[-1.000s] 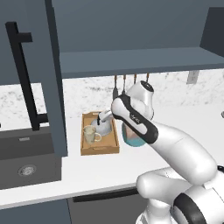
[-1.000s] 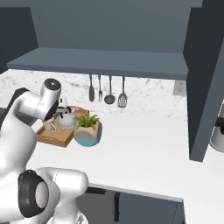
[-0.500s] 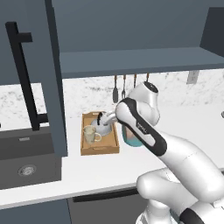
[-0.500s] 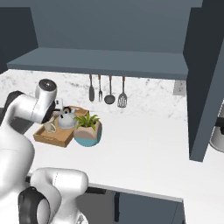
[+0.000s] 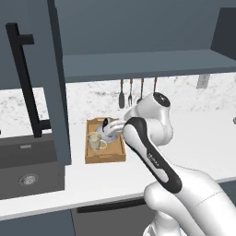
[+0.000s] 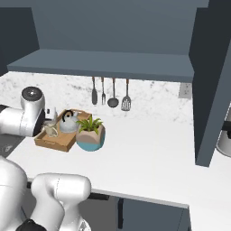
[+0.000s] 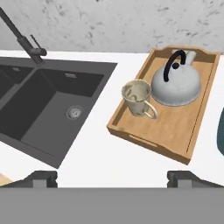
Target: Pick the kettle from the counter and place it on the tray. Then pick the mug from the cabinet and place it on the tray. Then close the cabinet doors.
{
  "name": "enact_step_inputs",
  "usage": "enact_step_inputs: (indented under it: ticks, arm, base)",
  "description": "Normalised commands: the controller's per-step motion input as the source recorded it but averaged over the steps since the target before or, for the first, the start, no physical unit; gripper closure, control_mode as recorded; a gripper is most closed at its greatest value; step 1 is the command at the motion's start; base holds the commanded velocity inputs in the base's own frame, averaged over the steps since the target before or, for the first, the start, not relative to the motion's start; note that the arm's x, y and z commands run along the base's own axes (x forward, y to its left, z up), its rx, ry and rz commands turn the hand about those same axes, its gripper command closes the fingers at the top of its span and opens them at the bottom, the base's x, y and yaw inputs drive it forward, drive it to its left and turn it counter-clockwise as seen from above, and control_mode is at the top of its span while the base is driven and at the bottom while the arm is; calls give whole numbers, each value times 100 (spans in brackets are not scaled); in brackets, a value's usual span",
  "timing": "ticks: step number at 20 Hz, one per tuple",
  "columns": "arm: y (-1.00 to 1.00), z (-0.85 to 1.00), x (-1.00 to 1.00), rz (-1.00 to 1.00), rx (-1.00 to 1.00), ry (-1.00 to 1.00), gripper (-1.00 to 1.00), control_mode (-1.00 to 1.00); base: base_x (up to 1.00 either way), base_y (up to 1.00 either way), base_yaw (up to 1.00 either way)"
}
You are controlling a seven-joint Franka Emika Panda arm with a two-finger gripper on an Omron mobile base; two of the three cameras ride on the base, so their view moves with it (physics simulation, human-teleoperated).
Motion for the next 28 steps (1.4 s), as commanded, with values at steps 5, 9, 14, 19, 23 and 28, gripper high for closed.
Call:
enact_step_inputs:
  ticks: [5,9,14,19,23,28]
  arm:
    - [2,0,0,-1,-1,0,-100,-100]
    - [0,0,-3,0,0,0,-100,-100]
    - [35,0,-4,0,-2,0,100,-100]
    - [25,0,0,0,-3,0,100,-100]
    - [-9,-4,-16,8,-10,-1,100,-100]
    - [-1,-16,-25,9,-20,-15,100,-100]
  base:
    - [0,0,0]
    - [0,0,0]
    - [0,0,0]
    - [0,0,0]
    - [0,0,0]
    - [0,0,0]
